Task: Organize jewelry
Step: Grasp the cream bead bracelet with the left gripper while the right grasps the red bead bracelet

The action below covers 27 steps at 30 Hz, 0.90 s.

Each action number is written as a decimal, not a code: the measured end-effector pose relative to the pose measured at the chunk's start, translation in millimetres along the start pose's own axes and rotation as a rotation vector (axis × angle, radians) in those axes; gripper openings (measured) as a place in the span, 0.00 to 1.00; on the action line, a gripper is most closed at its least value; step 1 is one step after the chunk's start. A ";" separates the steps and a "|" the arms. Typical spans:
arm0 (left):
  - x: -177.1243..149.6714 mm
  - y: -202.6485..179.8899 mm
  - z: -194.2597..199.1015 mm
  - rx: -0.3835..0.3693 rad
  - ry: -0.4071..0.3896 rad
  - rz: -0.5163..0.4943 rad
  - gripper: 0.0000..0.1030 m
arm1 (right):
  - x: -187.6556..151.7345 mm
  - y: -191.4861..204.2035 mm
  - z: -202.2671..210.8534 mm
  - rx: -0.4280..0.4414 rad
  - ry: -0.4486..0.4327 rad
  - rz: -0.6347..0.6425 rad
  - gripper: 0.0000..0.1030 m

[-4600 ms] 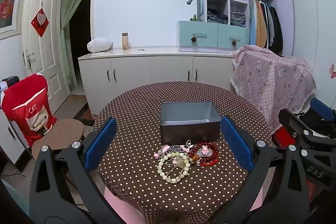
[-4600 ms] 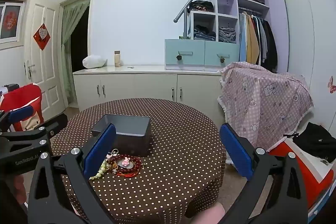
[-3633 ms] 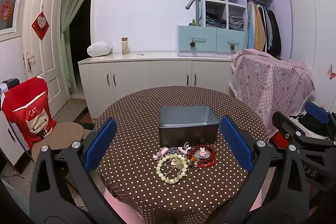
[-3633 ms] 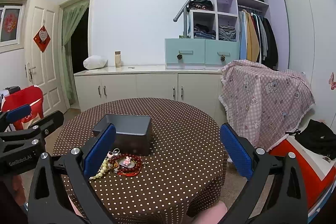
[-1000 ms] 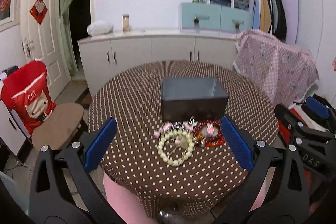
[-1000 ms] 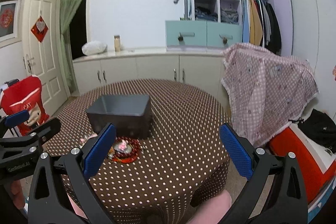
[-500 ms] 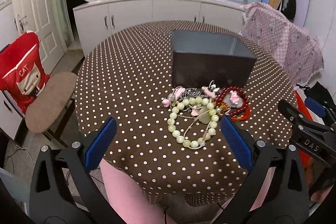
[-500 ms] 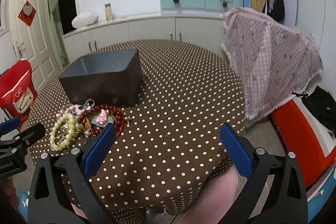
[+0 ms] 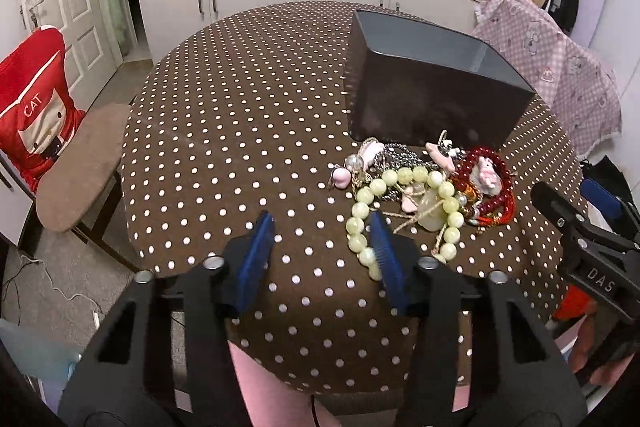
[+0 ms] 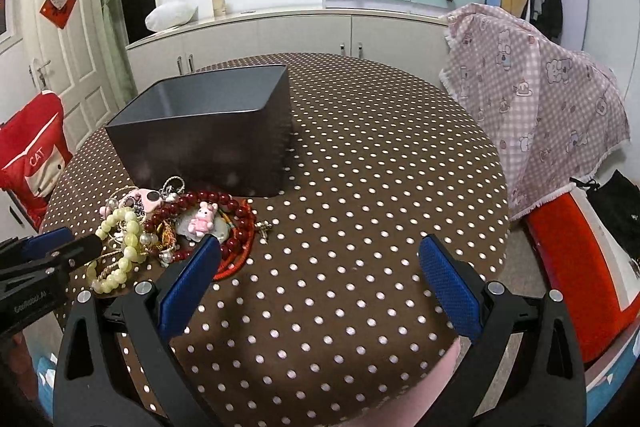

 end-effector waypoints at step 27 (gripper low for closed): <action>18.8 24.7 -2.1 -0.073 0.000 0.055 0.10 | 14.6 21.4 -27.6 0.049 -0.039 0.173 0.06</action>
Point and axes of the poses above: each gripper's, at about its wrist camera, not at the fingertips, and z roughly against the way its jaws point, y to its left, x to its top, the point moved 6 cm from there along -z, roughly the way its jaws point, and after that the axes turned 11 degrees about z, right-handed, at the moved point
